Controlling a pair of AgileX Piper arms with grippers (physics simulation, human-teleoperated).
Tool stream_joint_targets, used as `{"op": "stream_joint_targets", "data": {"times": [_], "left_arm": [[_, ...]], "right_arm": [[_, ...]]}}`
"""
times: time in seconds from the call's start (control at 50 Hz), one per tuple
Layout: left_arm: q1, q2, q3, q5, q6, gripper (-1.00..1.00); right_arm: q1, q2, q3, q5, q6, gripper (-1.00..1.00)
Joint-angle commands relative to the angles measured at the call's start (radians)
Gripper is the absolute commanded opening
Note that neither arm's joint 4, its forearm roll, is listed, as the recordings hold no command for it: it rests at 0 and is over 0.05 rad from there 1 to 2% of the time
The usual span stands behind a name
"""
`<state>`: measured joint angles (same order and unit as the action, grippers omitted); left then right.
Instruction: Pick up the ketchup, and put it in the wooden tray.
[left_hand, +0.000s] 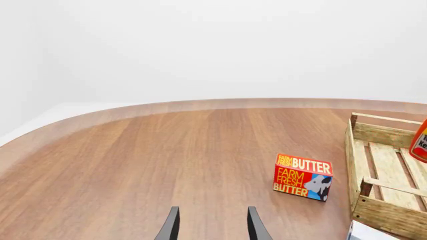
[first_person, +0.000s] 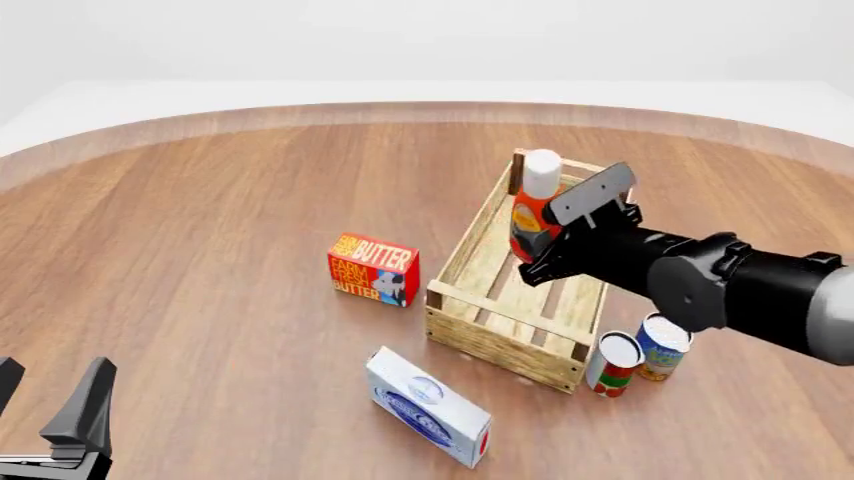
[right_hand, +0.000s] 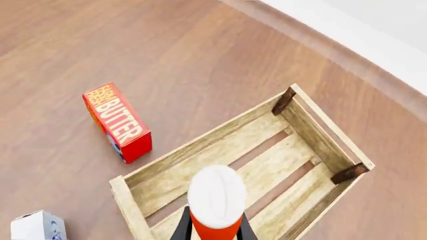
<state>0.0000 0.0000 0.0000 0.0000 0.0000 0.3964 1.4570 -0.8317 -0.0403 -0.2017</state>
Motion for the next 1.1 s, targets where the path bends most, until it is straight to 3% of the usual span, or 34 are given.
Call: {"op": "stream_joint_targets", "data": {"times": [0.02,0.22,0.56,1.1], "left_arm": [[0.0,0.0,0.0,0.0,0.0,1.0],[0.0,0.0,0.0,0.0,0.0,1.0],[0.0,0.0,0.0,0.0,0.0,1.0],[0.0,0.0,0.0,0.0,0.0,1.0]], "right_arm": [[-0.101,0.08,0.013,-0.075,0.021,-1.0],[-0.14,0.177,-0.04,-0.108,0.035,-1.0],[-0.136,0.281,-0.114,-0.123,0.037,-1.0],[-0.137,0.382,-0.112,-0.212,0.077,-1.0]]}}
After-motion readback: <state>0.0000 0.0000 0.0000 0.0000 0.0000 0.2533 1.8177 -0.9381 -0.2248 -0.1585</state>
